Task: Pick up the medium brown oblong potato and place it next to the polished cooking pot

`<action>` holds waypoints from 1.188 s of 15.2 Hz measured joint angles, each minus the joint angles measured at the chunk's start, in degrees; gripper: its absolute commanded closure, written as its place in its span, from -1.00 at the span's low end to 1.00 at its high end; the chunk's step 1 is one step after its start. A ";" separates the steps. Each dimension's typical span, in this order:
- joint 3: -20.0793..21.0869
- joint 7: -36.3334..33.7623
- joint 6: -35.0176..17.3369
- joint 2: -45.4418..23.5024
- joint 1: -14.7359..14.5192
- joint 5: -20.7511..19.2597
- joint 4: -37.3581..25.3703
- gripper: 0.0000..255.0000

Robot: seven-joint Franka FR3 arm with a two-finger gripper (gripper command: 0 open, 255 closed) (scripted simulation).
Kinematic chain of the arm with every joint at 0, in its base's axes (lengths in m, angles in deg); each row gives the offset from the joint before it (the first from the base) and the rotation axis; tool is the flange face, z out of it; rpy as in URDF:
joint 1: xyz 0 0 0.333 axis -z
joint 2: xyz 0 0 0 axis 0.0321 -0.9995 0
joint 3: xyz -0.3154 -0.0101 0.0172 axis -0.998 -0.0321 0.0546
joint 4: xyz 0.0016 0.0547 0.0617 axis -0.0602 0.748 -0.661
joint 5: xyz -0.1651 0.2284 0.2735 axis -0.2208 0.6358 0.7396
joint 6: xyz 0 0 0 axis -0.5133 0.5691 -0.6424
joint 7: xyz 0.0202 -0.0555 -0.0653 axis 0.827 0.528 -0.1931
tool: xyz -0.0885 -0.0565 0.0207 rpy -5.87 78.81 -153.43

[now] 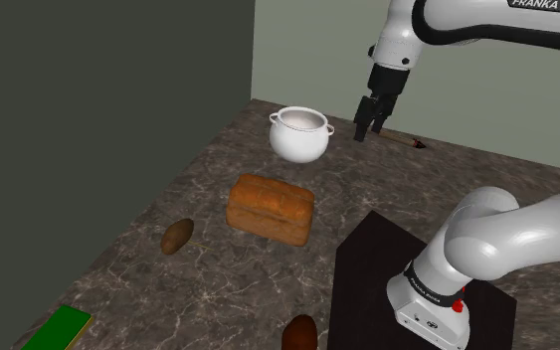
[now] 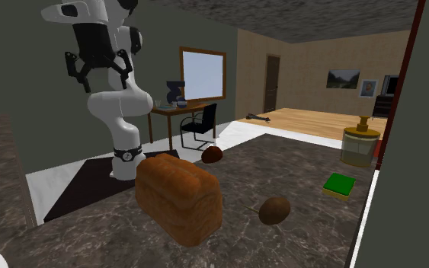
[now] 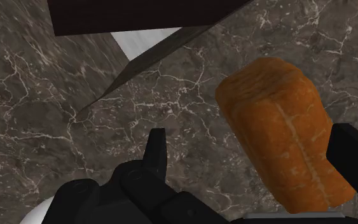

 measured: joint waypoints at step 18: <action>20.52 -34.82 -18.85 -15.72 -1.17 14.31 1.75 -1.00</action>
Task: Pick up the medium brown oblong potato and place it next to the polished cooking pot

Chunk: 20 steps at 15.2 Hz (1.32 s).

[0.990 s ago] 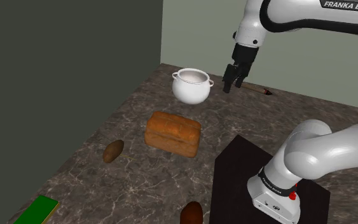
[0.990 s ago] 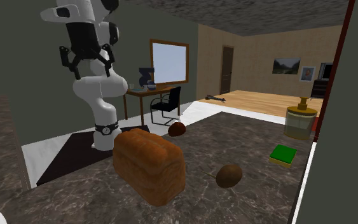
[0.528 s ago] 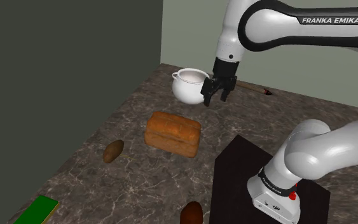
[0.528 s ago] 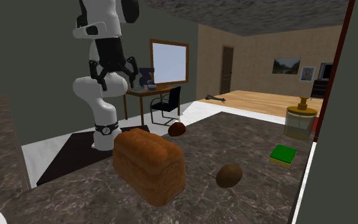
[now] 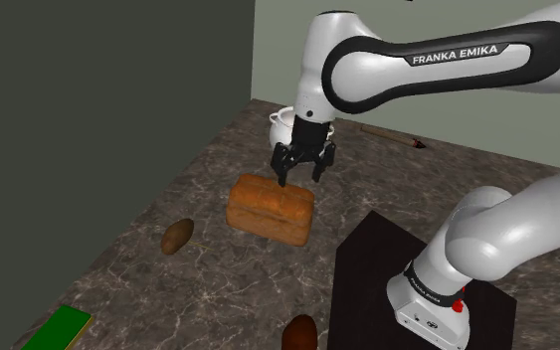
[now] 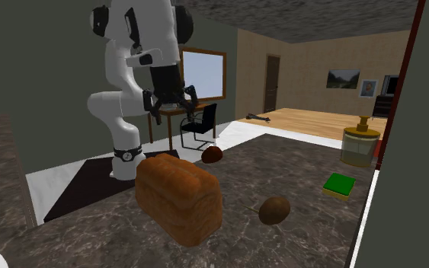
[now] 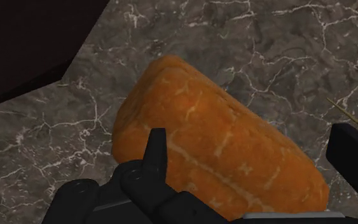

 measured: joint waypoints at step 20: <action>10.68 -47.35 -19.32 -46.70 -3.77 -14.33 -28.66 -1.00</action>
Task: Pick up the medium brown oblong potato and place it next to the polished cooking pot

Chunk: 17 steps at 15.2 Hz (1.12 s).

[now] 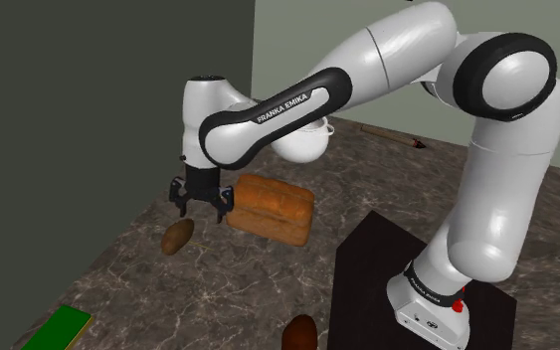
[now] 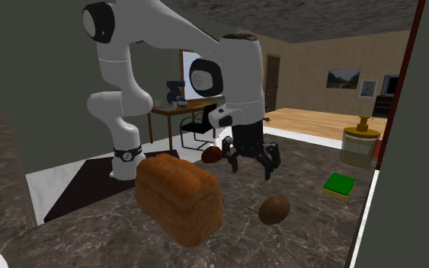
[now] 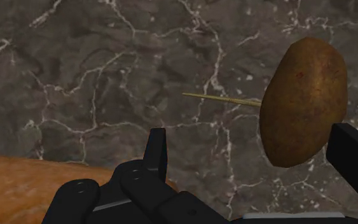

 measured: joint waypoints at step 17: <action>-5.02 -11.95 -3.65 -18.30 -7.51 -5.78 -15.03 -1.00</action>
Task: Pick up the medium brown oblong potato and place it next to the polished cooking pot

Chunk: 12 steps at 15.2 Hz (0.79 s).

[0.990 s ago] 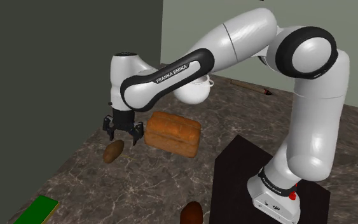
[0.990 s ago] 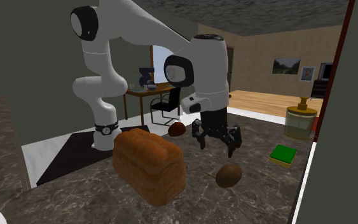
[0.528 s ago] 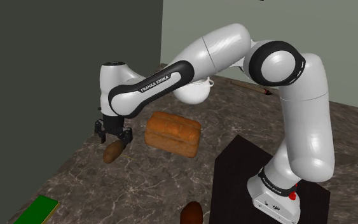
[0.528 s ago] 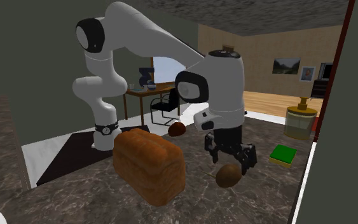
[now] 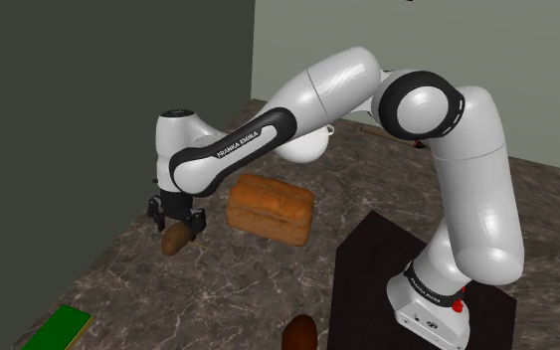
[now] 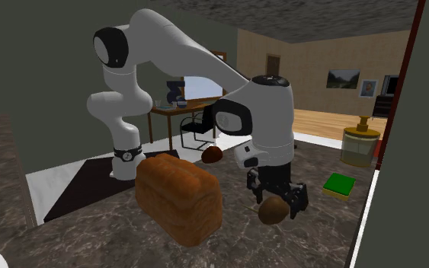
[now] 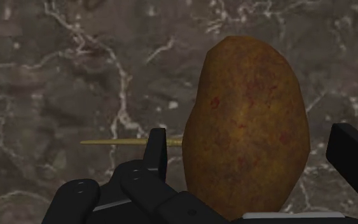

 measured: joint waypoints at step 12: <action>-0.01 -0.01 -0.03 -0.05 -0.02 -0.02 -0.03 1.00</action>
